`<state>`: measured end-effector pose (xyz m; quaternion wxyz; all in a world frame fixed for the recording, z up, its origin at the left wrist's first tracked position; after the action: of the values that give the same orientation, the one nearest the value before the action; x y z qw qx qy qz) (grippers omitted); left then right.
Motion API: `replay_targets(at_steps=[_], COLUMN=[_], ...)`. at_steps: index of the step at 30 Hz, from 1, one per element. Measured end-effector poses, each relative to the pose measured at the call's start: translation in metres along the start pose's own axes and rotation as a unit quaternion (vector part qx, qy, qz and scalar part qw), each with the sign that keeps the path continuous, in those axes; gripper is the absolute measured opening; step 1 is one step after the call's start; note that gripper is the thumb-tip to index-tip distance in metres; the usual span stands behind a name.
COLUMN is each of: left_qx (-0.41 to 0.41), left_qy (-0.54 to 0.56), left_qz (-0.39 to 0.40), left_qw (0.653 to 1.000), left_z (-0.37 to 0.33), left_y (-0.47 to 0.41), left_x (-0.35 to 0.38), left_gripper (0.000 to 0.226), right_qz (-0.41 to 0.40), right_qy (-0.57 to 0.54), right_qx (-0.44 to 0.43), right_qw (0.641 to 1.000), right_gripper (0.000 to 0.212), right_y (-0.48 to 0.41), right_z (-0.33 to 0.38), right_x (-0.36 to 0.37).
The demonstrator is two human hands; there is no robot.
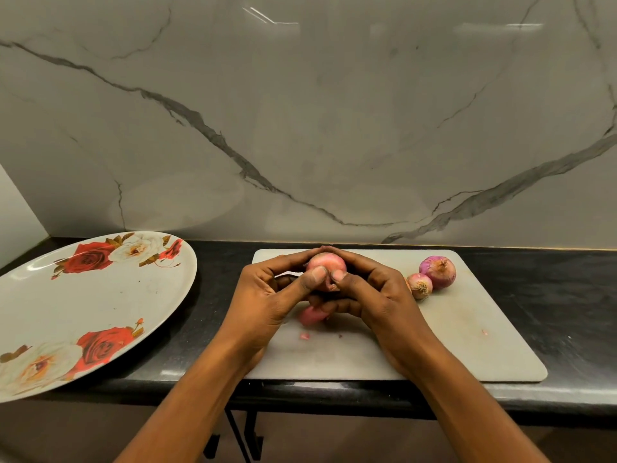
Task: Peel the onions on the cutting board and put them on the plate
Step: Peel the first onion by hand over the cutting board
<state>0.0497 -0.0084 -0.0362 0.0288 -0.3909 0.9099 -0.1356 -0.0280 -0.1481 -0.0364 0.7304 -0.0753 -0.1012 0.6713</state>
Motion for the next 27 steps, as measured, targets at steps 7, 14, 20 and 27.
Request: replay_targets(at_steps=[7,14,20,27], left_qx=[-0.014,-0.025,-0.046,-0.048], left_qy=[0.037,0.039,0.08,0.061], left_qz=[0.019,0.037,0.054,0.053], left_qw=[0.999,0.998,0.994,0.996], left_z=[0.002,0.002,0.005,0.005], left_y=[0.0,0.004,0.004,0.002], left_x=[0.003,0.004,0.002,0.003], left_gripper=[0.048,0.056,0.058,0.054], right_qz=[-0.019,-0.06,-0.055,-0.052], right_qy=[0.019,0.068,0.045,0.026], right_qx=[-0.004,-0.03,-0.034,-0.02], right_qw=[1.0,0.995,0.997,0.998], right_gripper=[0.033,0.04,0.039,0.036], right_y=[0.003,0.005,0.008,0.008], right_z=[0.002,0.007,0.009,0.01], right_x=[-0.002,-0.007,-0.003,-0.003])
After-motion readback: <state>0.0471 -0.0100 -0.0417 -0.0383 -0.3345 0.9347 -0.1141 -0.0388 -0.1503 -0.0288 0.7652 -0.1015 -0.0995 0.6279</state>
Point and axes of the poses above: each hand's wrist, its own y-axis away from the middle knuckle, its own x-axis out of the palm, z = x × y, the point moved 7 cm from there along -y, towards the middle knuckle, and after that the axes turned 7 degrees about z, right-handed, at the moved point
